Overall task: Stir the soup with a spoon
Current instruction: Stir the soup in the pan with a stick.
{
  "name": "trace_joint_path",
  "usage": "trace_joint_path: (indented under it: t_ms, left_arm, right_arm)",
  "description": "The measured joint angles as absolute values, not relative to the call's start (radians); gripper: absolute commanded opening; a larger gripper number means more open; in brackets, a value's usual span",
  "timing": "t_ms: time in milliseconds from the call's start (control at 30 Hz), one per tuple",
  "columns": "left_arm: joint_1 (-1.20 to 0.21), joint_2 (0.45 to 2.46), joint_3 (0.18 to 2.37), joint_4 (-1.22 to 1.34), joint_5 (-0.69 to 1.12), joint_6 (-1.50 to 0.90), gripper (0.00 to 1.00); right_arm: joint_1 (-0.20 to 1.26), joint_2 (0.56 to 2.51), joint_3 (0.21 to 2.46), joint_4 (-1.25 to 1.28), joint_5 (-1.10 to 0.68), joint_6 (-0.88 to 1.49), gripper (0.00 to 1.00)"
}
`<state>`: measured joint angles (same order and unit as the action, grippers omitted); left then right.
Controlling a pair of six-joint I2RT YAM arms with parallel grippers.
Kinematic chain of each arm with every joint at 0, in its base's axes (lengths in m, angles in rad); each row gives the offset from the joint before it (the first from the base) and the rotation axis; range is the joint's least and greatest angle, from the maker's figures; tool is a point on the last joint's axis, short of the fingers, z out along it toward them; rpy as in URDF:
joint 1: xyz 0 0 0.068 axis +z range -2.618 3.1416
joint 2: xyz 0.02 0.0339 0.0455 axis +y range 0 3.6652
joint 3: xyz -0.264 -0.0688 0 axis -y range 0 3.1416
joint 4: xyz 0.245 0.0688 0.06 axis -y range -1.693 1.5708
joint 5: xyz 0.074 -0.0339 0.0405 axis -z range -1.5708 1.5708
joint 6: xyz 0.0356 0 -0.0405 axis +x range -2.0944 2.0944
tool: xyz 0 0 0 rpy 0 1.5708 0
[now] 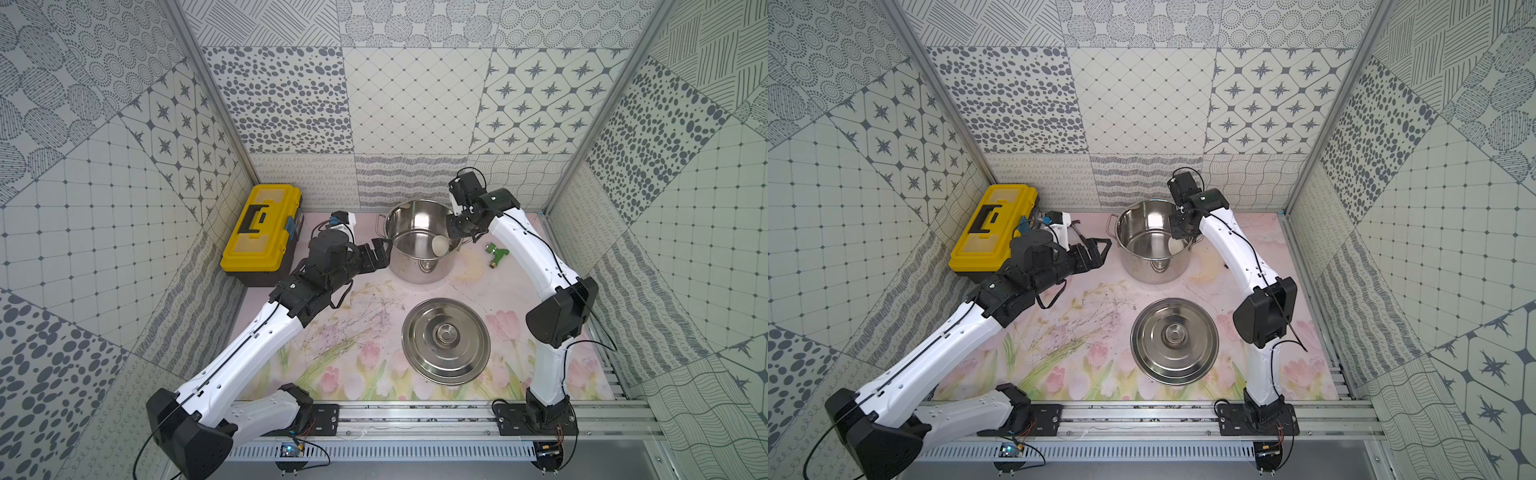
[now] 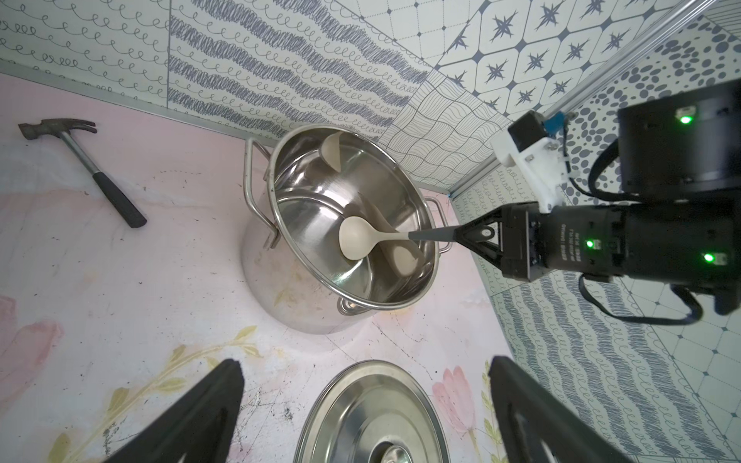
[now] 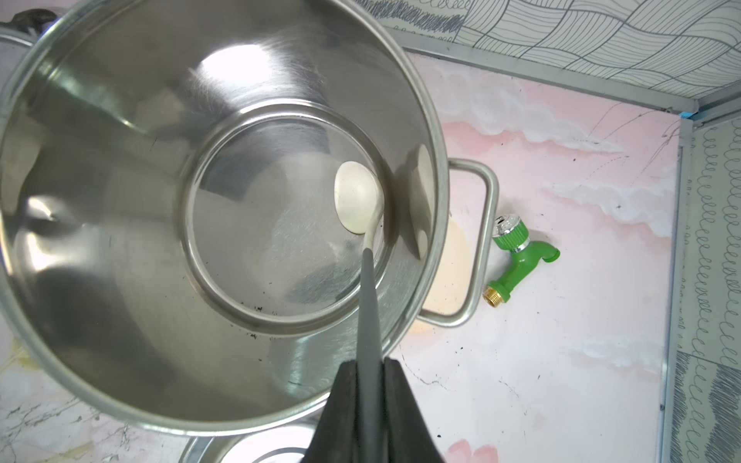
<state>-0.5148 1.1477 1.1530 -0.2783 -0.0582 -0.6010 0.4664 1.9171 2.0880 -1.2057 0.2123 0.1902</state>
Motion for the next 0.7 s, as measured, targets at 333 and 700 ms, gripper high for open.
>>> trace_joint_path:
  t_ms: [333,700]
  left_arm:
    - [-0.515,1.182,1.172,-0.276,-0.055,-0.6,1.0]
    - [-0.515,1.19,1.182,-0.276,-0.052,-0.602,1.0]
  right_arm:
    - [0.552,1.755,1.905,-1.146,0.155,0.242,0.0]
    - [0.615,1.98,2.178,-1.123,0.137,0.289,0.0]
